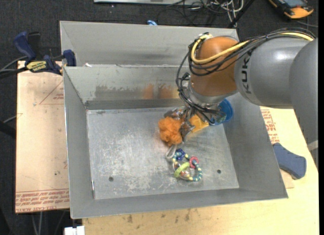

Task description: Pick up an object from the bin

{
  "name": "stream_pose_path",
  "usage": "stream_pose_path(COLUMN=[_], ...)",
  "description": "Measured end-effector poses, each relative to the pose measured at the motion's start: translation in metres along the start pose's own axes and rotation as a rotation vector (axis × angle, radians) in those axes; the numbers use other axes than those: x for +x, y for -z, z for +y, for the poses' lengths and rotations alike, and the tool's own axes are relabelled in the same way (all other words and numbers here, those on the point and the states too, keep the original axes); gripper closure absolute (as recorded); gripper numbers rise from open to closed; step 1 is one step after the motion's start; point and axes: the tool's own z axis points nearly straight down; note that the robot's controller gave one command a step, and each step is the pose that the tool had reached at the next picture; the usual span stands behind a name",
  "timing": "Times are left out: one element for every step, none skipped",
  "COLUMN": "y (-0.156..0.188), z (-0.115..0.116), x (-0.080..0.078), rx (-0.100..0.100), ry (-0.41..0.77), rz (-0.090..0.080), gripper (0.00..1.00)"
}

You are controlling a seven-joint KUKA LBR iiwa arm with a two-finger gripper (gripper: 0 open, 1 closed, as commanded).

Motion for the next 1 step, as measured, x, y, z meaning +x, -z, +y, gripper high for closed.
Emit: stream_pose_path(y=[0.0022], z=[0.0005], x=[0.0005], rx=[-0.001], ry=[0.0], rz=[0.001], gripper=[1.0])
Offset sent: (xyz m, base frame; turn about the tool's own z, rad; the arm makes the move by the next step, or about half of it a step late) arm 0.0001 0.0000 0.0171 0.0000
